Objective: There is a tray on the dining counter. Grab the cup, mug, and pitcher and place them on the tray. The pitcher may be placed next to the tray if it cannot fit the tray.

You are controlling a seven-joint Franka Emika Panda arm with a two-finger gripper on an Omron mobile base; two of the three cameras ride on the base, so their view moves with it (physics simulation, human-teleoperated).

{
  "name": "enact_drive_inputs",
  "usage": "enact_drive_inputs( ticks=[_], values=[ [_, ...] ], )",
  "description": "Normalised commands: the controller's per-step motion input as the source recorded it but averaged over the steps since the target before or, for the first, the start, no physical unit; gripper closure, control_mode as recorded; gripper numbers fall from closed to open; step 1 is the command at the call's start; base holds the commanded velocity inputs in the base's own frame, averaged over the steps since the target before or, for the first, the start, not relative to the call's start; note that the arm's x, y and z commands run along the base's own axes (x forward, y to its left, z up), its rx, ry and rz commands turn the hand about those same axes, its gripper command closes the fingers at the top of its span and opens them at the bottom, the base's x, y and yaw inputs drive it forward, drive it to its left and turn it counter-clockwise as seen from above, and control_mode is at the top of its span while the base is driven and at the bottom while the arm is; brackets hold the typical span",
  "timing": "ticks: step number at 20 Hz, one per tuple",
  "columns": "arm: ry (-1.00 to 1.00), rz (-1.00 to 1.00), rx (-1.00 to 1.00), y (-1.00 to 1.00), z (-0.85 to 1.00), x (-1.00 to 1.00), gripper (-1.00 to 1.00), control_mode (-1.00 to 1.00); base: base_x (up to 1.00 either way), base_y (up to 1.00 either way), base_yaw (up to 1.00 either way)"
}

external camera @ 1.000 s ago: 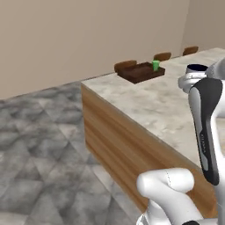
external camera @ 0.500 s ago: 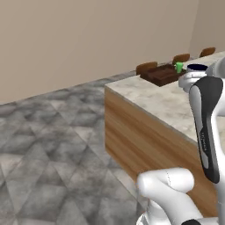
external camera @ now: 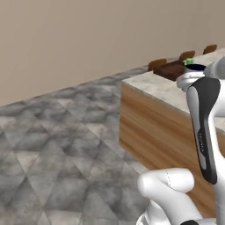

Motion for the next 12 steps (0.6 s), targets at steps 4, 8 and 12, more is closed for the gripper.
enact_drive_inputs(
  ticks=[4, 8, 12],
  values=[
    [0.00, 0.00, 0.00, 0.00, 0.00, 0.00, 1.00, 1.00, 0.00, 0.90, -0.44],
    [0.00, 0.00, 0.00, 0.00, 0.00, 0.00, 1.00, 1.00, 0.05, 0.86, -0.53],
    [0.00, 0.00, 0.00, 0.00, 0.00, 0.00, 1.00, 1.00, 0.28, 0.89, -0.57]
  ],
)
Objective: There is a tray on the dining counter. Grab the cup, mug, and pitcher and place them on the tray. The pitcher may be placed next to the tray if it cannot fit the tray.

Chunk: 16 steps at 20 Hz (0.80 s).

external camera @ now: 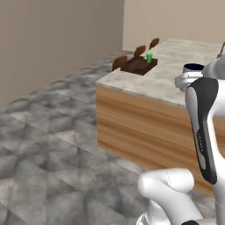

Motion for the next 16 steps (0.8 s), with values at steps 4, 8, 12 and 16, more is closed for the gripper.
enact_drive_inputs(
  ticks=[4, 8, 12, 16],
  values=[
    [0.00, 0.00, 0.00, 0.00, 0.00, 0.00, 1.00, 1.00, 0.42, 0.93, -0.57],
    [0.00, 0.00, 0.00, 0.00, 0.00, 0.00, 1.00, 1.00, 0.48, 1.00, -0.55],
    [0.00, 0.00, 0.00, 0.00, 0.00, 0.00, 1.00, 1.00, 0.37, 1.00, -0.54],
    [0.00, 0.00, 0.00, 0.00, 0.00, 0.00, 1.00, 1.00, 0.06, 1.00, -0.41]
  ],
)
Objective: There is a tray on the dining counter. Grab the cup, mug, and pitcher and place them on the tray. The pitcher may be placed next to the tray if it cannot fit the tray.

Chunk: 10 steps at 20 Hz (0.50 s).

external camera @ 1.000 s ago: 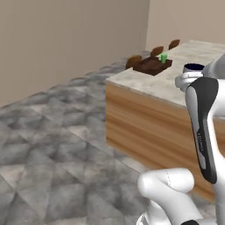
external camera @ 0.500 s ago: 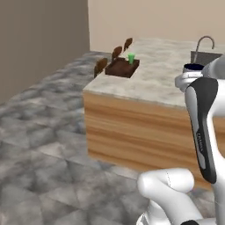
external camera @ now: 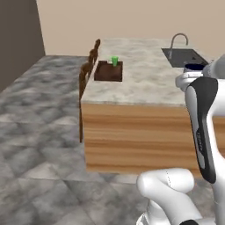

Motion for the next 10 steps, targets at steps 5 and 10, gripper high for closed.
enact_drive_inputs(
  ticks=[5, 10],
  values=[
    [0.00, 0.00, 0.00, 0.00, 0.00, 0.00, 1.00, 1.00, 0.02, 1.00, -0.30],
    [0.00, 0.00, 0.00, 0.00, 0.00, 0.00, 1.00, 1.00, 0.42, 1.00, -0.17]
  ],
)
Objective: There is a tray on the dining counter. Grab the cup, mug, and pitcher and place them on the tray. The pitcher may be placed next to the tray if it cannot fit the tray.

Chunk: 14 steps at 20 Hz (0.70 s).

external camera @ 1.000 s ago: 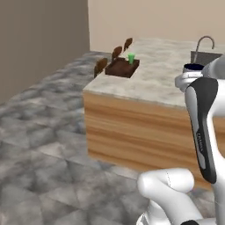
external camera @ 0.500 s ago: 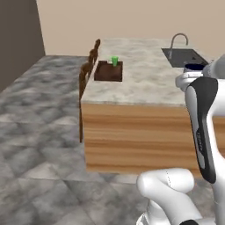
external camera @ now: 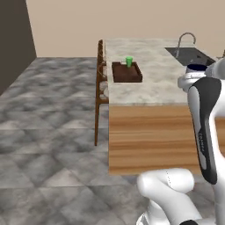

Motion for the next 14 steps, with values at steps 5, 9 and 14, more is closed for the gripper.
enact_drive_inputs(
  ticks=[5, 9, 14],
  values=[
    [0.00, 0.00, 0.00, 0.00, 0.00, 0.00, 1.00, 1.00, 0.80, 0.57, -0.07],
    [0.00, 0.00, 0.00, 0.00, 0.00, 0.00, 1.00, 1.00, 0.96, 0.00, -0.01],
    [0.00, 0.00, 0.00, 0.00, 0.00, 0.00, 1.00, 1.00, 0.80, -0.10, 0.00]
  ],
)
